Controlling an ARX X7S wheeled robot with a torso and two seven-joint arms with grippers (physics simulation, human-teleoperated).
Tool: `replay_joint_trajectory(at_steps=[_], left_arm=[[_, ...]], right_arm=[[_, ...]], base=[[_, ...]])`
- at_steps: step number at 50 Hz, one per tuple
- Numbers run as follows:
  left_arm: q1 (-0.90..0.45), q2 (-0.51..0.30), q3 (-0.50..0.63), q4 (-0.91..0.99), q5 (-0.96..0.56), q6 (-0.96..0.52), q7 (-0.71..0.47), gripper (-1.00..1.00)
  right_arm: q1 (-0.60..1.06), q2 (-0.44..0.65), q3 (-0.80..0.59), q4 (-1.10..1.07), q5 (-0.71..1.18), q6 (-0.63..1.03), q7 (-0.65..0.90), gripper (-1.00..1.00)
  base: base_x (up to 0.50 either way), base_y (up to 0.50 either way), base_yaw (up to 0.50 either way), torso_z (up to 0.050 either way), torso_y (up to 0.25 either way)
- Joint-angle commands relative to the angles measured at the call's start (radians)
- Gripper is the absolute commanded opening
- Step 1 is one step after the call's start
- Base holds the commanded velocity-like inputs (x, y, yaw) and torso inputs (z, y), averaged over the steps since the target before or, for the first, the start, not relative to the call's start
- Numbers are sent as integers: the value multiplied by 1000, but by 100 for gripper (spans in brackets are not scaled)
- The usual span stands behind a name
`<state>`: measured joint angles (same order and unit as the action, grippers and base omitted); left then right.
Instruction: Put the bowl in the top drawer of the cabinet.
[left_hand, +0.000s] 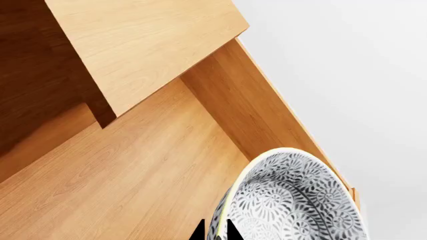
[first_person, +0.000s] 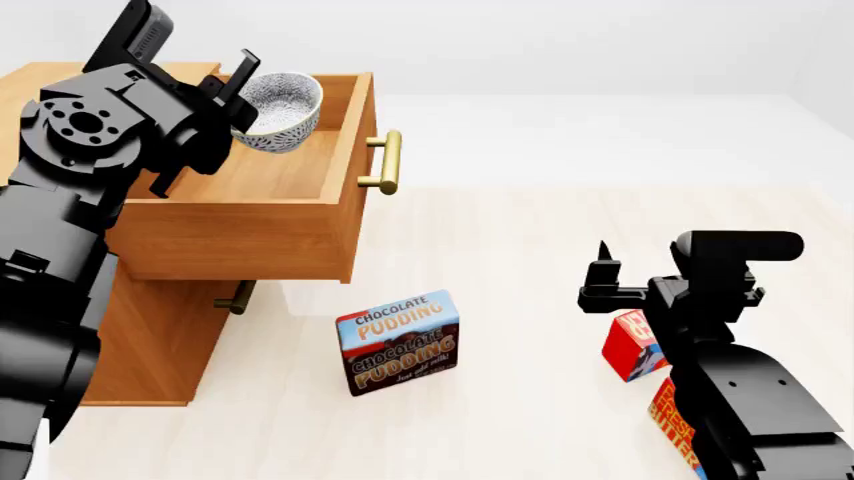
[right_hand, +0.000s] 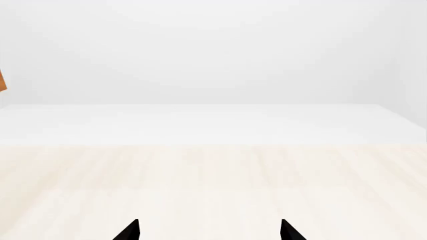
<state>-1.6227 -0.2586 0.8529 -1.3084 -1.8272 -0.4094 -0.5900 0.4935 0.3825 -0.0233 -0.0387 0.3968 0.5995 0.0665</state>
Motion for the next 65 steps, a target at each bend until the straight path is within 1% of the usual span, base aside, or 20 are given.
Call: replay_joint_trajectory(at_steps=[1,20,31,47,53,63,64,65], left_arm=[[0,-2,30,1,-56,25,5,-100],[12,-4,177,1,-196,89,-19,-100],[10,3,294,1,-290,114,-23,-100],[6,6,499,1,-475,158,-15,-100],[4,6,551,1,-525,198,-48,-100],[2,11,633,1,-598,207,-42,-100],[0,12,641,1,-606,205,-38,100],[-1,12,649,1,-613,204,-36,100]], right_arm=[[-11,2,4,6,4,-10,0,100],[-23,5,10,20,7,-28,-1,100],[-23,5,8,35,6,-38,-3,100],[-29,13,-8,34,-8,-48,0,100],[-30,14,-5,37,-5,-50,1,100],[-29,13,-7,42,-4,-53,2,100],[-29,13,-6,41,-3,-53,3,100],[-29,13,-6,41,-3,-53,3,100]], base=[[0,0,0,0,0],[0,0,0,0,1],[0,0,0,0,0],[0,0,0,0,1],[0,0,0,0,0],[0,0,0,0,1],[0,0,0,0,0],[0,0,0,0,0]])
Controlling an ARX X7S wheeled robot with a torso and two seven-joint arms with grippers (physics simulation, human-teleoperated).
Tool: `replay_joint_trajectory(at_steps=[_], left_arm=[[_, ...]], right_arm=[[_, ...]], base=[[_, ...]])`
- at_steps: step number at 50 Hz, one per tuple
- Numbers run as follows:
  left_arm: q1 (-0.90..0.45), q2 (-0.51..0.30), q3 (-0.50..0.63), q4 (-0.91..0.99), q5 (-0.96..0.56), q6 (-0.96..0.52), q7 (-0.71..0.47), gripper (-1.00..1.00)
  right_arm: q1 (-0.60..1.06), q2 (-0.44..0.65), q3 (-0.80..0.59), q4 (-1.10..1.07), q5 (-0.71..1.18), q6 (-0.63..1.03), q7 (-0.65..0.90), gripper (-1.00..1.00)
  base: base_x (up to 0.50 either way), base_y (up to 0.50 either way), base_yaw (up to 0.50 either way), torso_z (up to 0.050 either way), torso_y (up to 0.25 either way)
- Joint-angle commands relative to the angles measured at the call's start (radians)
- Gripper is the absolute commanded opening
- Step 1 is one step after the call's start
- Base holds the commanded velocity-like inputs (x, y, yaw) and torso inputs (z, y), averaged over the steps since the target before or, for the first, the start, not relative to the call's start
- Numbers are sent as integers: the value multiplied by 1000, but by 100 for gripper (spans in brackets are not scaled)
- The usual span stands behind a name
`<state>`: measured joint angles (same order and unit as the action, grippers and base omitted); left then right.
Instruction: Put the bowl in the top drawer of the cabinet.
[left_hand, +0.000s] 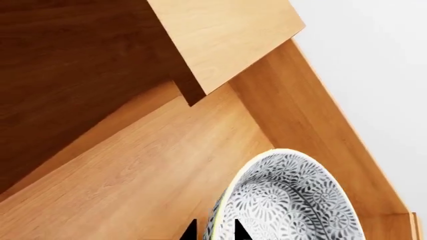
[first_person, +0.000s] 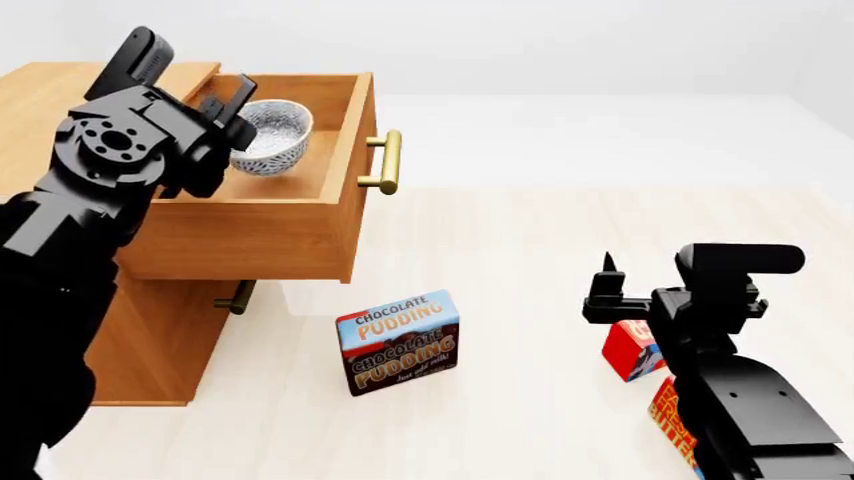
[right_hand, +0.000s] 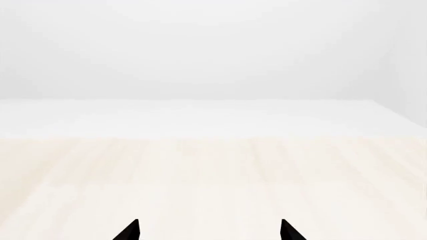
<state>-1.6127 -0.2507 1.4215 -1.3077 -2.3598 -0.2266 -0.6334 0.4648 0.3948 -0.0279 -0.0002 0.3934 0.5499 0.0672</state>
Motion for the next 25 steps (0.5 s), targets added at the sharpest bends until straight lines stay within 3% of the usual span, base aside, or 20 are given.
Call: replay_joint_trajectory(at_steps=[1,25], left_arm=[[-12,5,88,1,-88,21,10,100],[-47,-3,225,8,-207,14,57,100]], right_arm=[[0,1,-1,2,1,-3,3,100],[-1,4,-4,-5,5,-1,10,100]], base=[[0,0,0,0,0],[0,0,0,0,0]])
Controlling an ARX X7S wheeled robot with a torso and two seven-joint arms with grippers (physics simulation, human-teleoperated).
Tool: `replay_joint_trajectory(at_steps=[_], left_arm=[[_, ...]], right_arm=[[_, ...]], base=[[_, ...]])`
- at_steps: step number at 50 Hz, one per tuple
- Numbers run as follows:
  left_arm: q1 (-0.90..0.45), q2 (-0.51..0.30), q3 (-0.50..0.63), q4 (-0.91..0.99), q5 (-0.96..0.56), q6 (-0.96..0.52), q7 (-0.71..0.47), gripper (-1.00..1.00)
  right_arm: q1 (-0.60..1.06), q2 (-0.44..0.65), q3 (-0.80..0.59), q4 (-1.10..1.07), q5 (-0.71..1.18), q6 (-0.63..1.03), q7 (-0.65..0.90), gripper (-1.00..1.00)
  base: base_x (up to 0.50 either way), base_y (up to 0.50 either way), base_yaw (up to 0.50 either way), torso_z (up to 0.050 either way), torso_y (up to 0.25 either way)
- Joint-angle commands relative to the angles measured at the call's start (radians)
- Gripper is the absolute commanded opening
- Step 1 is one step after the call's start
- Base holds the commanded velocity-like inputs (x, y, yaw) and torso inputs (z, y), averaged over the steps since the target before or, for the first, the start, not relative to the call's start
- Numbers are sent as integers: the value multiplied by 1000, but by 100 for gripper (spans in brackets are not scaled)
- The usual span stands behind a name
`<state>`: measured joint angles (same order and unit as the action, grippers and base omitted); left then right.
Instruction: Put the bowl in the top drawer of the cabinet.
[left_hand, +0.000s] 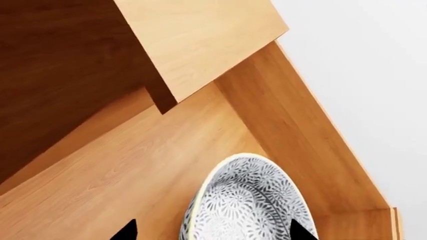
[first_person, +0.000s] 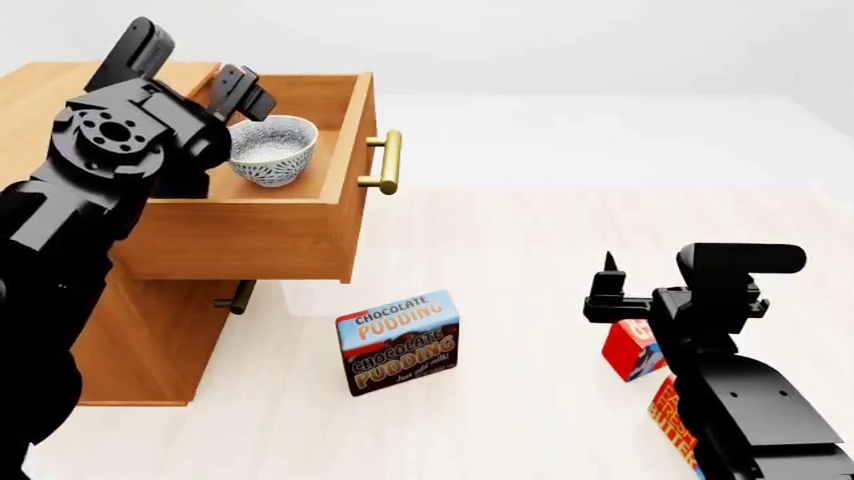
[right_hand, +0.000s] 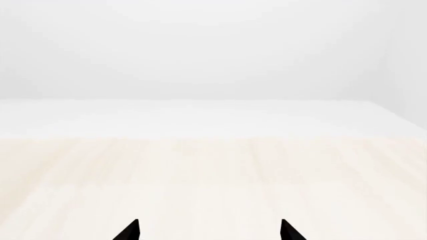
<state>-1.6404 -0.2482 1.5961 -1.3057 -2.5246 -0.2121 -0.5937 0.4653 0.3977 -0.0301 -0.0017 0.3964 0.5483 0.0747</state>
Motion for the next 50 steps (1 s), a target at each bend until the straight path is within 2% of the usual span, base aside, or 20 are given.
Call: replay_joint_trajectory(at_steps=[1,9,26,39,45,50], left_arm=[[-23,-9,52,14,-39,10,15,100],[-50,-95,37,199,-15,94,14,100],[-79,-217,-26,473,42,215,171,100],[-88,-341,-61,735,99,285,217,100],[-55,-450,-76,959,171,365,253,100],[7,-593,-95,1254,256,457,291,100]], right_arm=[[-1,1,-2,-4,2,0,3,100],[-4,4,-2,-9,5,2,3,100],[0,3,-10,-4,4,1,8,100],[1,6,-6,-26,13,14,17,100],[-1,7,24,-73,31,39,48,100],[-15,-2,86,-141,62,45,94,100]], base=[[0,0,0,0,0],[0,0,0,0,0],[0,0,0,0,0],[0,0,0,0,0],[0,0,0,0,0],[0,0,0,0,0]])
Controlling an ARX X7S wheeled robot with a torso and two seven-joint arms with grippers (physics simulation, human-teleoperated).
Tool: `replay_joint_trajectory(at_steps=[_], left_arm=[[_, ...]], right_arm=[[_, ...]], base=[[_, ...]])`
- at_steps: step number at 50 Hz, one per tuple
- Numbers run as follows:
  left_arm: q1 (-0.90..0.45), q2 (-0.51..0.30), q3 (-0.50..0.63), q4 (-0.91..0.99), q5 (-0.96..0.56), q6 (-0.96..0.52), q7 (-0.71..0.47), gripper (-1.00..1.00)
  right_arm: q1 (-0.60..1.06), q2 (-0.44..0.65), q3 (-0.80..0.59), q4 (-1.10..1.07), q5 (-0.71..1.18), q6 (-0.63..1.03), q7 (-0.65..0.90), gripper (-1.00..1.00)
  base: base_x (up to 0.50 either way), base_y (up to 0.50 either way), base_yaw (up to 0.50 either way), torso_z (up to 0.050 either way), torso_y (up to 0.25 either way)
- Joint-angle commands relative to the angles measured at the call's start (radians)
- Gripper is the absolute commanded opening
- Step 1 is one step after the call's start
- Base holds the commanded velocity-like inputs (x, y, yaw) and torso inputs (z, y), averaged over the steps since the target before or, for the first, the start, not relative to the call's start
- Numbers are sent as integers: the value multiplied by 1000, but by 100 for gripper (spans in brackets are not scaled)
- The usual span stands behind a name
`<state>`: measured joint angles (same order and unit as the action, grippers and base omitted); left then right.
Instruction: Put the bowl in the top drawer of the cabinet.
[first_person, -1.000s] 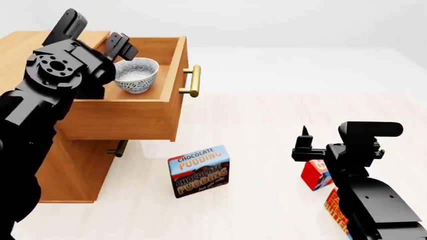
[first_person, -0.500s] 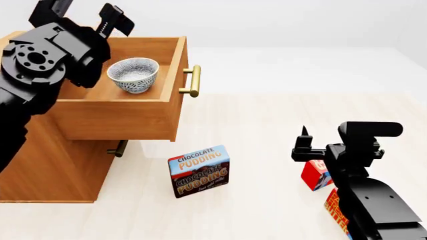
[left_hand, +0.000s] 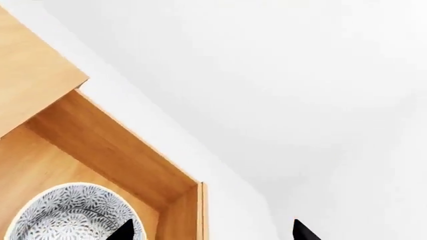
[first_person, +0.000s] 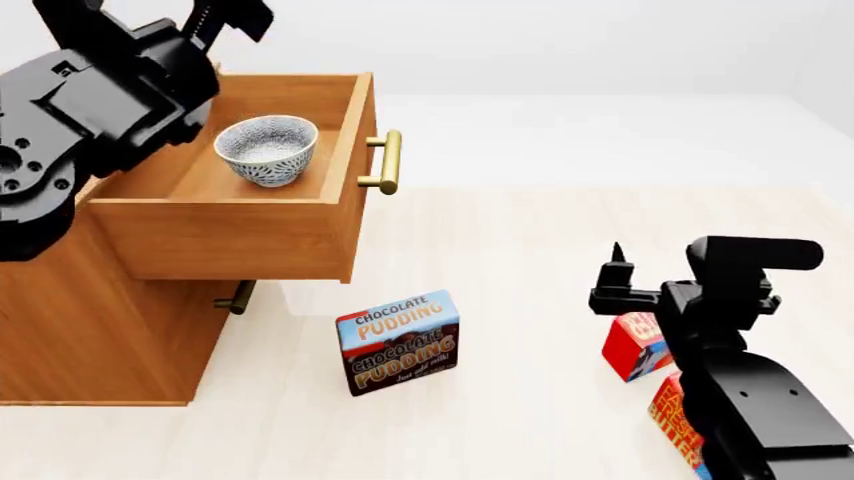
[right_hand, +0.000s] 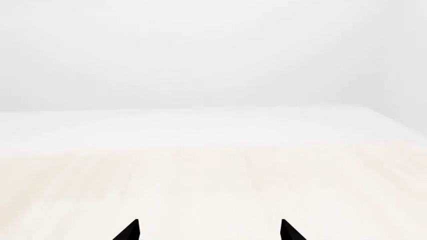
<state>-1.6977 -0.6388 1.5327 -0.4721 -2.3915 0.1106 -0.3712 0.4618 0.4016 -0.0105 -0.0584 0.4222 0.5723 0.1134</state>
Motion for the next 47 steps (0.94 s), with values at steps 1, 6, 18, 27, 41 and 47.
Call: replay_joint_trajectory(at_steps=[1,6,18,27,41,47], left_arm=[[74,-230,-30,479,161,163,65,100],[130,-339,-26,691,308,281,55,100],[317,-502,37,976,772,529,83,100],[462,-573,73,1077,1080,678,28,100],[691,-622,46,1093,1602,867,-296,100],[775,-621,22,1072,1733,913,-408,100]], right_arm=[[-13,-8,79,-98,46,23,61,100],[-33,-17,141,-224,102,48,100,100],[-109,-1,219,-557,205,92,156,100],[-203,11,209,-735,144,39,183,100],[-399,-5,142,-841,-32,-167,158,100],[-507,-5,161,-880,-20,-247,115,100]], base=[[0,0,0,0,0],[0,0,0,0,0],[0,0,0,0,0],[0,0,0,0,0],[0,0,0,0,0],[0,0,0,0,0]])
